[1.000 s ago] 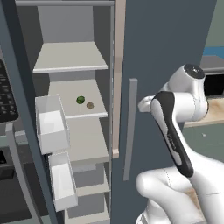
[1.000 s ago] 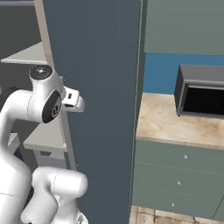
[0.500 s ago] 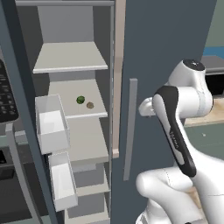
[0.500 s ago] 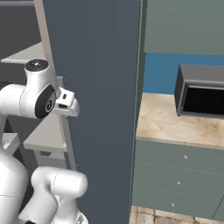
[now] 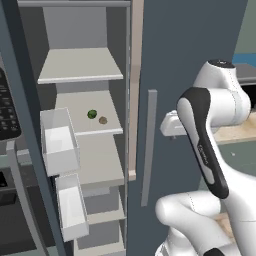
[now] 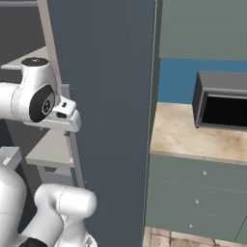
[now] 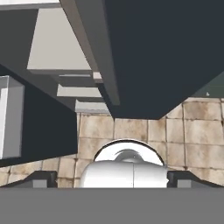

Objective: Take the avocado and garlic out of the freezer and place them in the tupperware container on the counter. Then put the tupperware containing the vegetables back in the freezer.

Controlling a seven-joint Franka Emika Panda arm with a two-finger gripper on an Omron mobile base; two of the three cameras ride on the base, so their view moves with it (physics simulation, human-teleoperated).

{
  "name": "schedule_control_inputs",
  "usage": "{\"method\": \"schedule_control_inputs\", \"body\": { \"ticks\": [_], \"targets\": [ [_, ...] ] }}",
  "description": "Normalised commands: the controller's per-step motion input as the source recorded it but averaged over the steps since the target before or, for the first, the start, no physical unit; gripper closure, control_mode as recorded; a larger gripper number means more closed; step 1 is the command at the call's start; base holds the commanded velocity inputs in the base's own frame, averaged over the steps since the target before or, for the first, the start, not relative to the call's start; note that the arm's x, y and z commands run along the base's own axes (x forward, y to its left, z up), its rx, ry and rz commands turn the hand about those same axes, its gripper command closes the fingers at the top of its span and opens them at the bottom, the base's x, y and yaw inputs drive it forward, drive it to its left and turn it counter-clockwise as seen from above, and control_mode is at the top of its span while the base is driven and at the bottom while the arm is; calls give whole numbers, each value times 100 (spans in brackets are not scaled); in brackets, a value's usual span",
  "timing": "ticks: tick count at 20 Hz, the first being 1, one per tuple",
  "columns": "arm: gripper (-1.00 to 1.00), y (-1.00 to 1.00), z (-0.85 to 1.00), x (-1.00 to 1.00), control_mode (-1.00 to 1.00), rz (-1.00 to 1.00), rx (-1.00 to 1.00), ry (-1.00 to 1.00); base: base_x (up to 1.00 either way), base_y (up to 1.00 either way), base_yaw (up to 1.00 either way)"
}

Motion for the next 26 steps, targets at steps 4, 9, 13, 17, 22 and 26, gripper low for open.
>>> {"method": "schedule_control_inputs", "body": {
  "ticks": [4, 9, 13, 17, 22, 26],
  "targets": [
    [-100, 0, 0, -34, -100, 0, -1, 7, 0, 0, 0],
    [-100, 0, 0, -10, -100, 0, -1, 2, 0, 0, 0],
    [-100, 0, 0, 0, 100, 0, 0, 0, -3, 0, 0],
    [-100, 0, 0, 0, 100, 0, 0, 0, 0, 25, 0],
    [-100, 0, 0, 0, 100, 0, 0, 0, 1, 45, 0],
    [-100, 0, 0, 0, 100, 0, 0, 0, 11, 47, 0]
  ]
}}
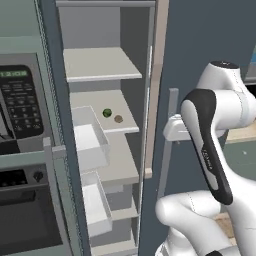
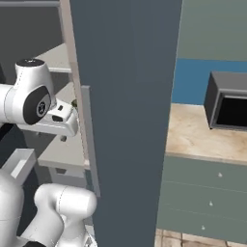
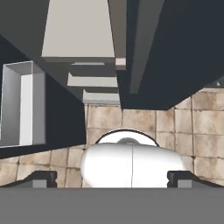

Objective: Take the avocado and garlic out of the freezer and place them in the tupperware container on the counter. Then put the tupperware containing the vegetables back in the freezer.

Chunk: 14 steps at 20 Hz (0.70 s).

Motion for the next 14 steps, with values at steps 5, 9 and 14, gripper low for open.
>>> {"method": "schedule_control_inputs", "body": {
  "ticks": [5, 9, 14],
  "targets": [
    [-100, 0, 0, 0, 100, 0, 0, 0, 26, 41, 0],
    [-100, 0, 0, 0, 100, 0, 0, 0, 54, 36, 0],
    [-100, 0, 0, 0, 100, 0, 0, 0, 59, 36, 0]
  ]
}}
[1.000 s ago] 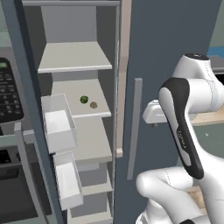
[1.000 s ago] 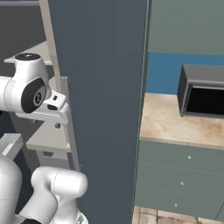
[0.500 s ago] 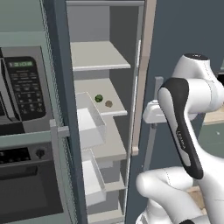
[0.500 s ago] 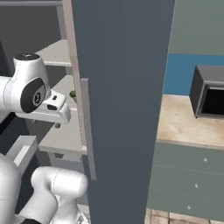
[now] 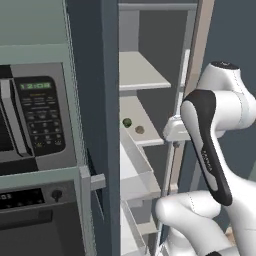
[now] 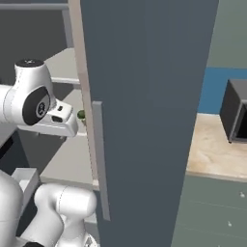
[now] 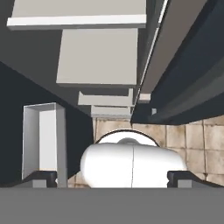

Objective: Take the avocado and garlic out of the freezer and place them in the tupperware container on the counter. Then put the tupperware containing the vegetables back in the freezer.

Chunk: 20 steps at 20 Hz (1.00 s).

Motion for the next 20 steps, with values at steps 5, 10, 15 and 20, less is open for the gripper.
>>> {"method": "schedule_control_inputs", "body": {
  "ticks": [5, 10, 15, 20],
  "targets": [
    [-100, 0, 0, 0, 100, 0, 0, 0, 11, 59, 0],
    [-100, 0, 0, 0, 100, 0, 0, 0, 0, 62, 0],
    [-100, 0, 0, 0, 100, 0, 0, 0, 0, 27, 0],
    [-100, -5, 0, 3, -100, 0, 0, 0, 0, -1, 0]
  ]
}}
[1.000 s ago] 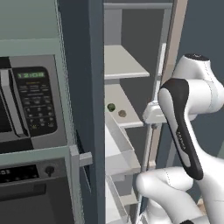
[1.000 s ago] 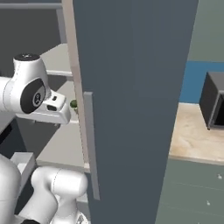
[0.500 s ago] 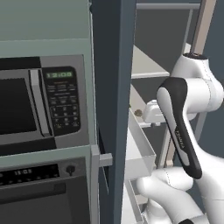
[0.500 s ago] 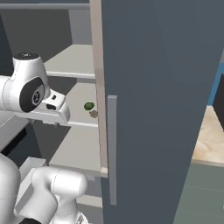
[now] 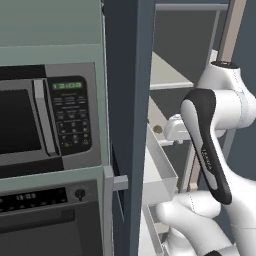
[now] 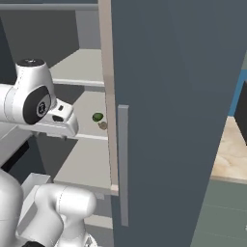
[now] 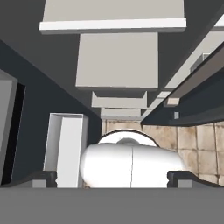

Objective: Take the avocado and garlic out of the freezer and place them in the tupperware container on the counter. Then put the tupperware containing the vegetables back in the freezer.

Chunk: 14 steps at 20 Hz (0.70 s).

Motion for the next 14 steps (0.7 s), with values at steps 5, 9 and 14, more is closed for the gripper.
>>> {"method": "schedule_control_inputs", "body": {
  "ticks": [5, 9, 14],
  "targets": [
    [-100, -27, 0, 42, -100, 0, 0, 0, 0, 0, 0],
    [-100, -11, -1, 44, -100, 0, 0, -10, 0, 0, 0],
    [-100, 0, -16, 41, -100, 0, 0, -13, 0, 0, 0]
  ]
}}
